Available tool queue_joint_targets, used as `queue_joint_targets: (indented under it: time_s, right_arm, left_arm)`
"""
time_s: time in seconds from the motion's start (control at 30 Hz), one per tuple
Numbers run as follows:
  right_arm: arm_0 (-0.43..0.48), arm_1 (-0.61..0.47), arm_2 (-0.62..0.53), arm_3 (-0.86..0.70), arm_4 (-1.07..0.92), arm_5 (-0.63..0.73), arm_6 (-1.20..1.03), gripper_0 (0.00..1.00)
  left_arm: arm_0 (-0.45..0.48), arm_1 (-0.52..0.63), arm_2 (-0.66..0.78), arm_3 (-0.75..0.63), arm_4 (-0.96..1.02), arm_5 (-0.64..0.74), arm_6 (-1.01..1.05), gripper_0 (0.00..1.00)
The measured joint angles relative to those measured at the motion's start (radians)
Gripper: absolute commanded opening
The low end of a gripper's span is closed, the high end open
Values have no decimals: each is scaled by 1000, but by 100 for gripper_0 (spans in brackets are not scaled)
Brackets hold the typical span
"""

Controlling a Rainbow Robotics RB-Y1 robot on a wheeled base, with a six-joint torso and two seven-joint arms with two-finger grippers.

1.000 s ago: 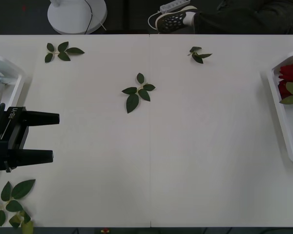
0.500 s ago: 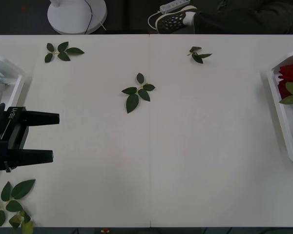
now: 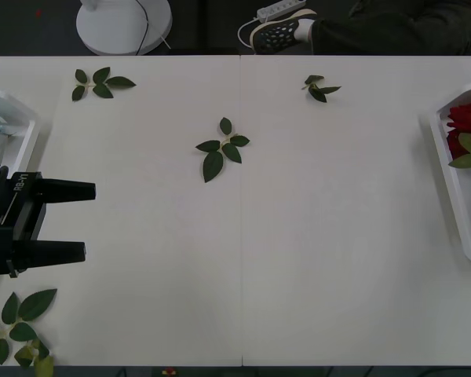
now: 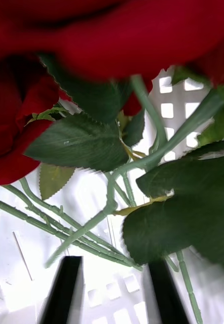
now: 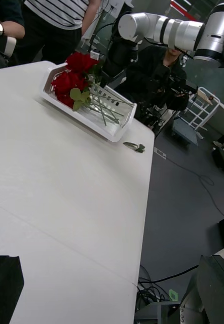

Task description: Place the red flowers into the right box and the blue flowers into the left box. If a person shows an open palm, hand one flower to the person first, then continue sorting.

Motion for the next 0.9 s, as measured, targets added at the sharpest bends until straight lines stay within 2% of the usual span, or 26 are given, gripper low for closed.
queue_joint_targets:
  time_s: [0.13, 0.23, 0.4, 0.57, 0.9]
  right_arm:
    - [0, 0, -39, 0, 22, 15, 13, 78]
    - [0, -4, -76, -15, 23, 46, 60, 85]
    - [0, -49, -88, -137, 6, 124, 165, 90]
    - [1, -108, -121, -291, -94, 191, 327, 95]
    - [1, -158, -169, -645, -361, 209, 549, 97]
  left_arm:
    - [0, 0, 0, 0, 0, 0, 0, 100]
    - [0, 0, 0, 0, 0, 0, 0, 100]
    - [0, 0, 0, 0, 0, 0, 0, 100]
    - [0, 0, 0, 0, 0, 0, 0, 100]
    - [0, 0, 0, 0, 0, 0, 0, 100]
